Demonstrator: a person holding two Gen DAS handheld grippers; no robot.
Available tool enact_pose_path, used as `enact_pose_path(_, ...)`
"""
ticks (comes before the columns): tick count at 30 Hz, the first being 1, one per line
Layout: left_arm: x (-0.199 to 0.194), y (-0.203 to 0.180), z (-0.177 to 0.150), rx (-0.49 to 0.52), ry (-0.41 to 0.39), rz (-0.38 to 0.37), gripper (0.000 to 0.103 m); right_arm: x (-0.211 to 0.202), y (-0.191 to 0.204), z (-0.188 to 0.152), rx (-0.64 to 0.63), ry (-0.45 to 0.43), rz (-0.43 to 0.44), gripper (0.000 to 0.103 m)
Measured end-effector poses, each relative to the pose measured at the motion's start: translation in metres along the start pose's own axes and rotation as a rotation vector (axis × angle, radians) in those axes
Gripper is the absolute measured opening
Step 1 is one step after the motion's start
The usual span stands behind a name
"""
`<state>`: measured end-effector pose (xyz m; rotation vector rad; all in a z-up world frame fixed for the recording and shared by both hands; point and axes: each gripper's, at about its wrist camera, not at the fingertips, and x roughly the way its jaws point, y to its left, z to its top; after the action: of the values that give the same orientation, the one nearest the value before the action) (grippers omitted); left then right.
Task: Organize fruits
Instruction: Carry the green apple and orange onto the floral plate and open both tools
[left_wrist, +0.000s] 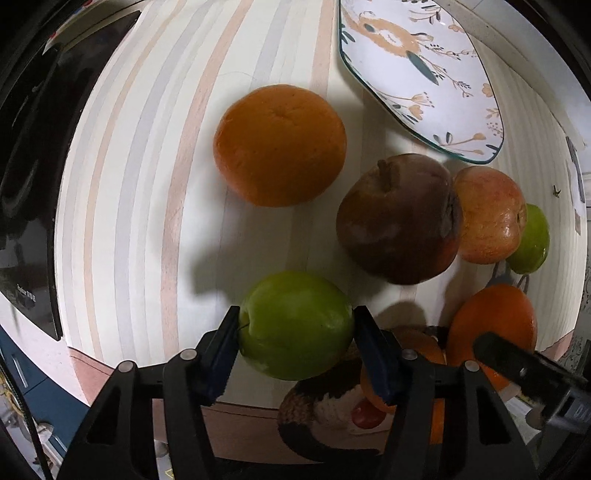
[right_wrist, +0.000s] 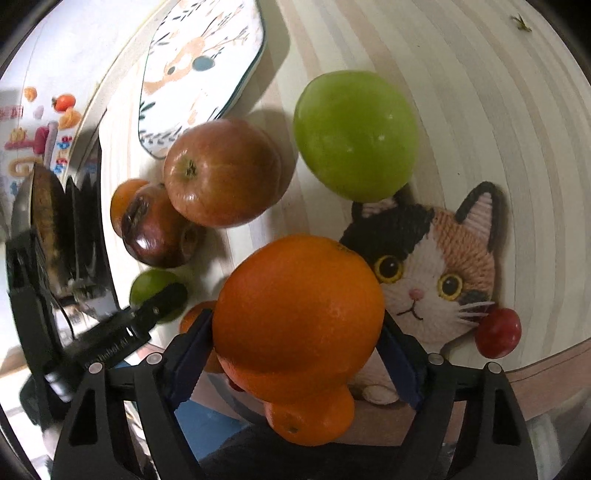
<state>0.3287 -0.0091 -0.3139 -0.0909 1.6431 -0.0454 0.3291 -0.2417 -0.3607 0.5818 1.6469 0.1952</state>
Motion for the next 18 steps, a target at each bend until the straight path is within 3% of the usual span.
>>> enact_pose_path(7,0.013,-0.016,0.003,0.017,-0.008,-0.008,0.058,-0.003,-0.001,-0.007,-0.007,-0.035,-0.017,0.084)
enact_pose_path(13,-0.018,-0.021,0.003,0.034,-0.054,-0.007,0.058,-0.016,0.003,-0.013,-0.051,-0.093,-0.040,0.084)
enact_pose_path(18,-0.057,-0.015,-0.002,0.038,-0.088,-0.048,0.058,-0.042,0.007,-0.021,-0.088,-0.102,-0.004,0.084)
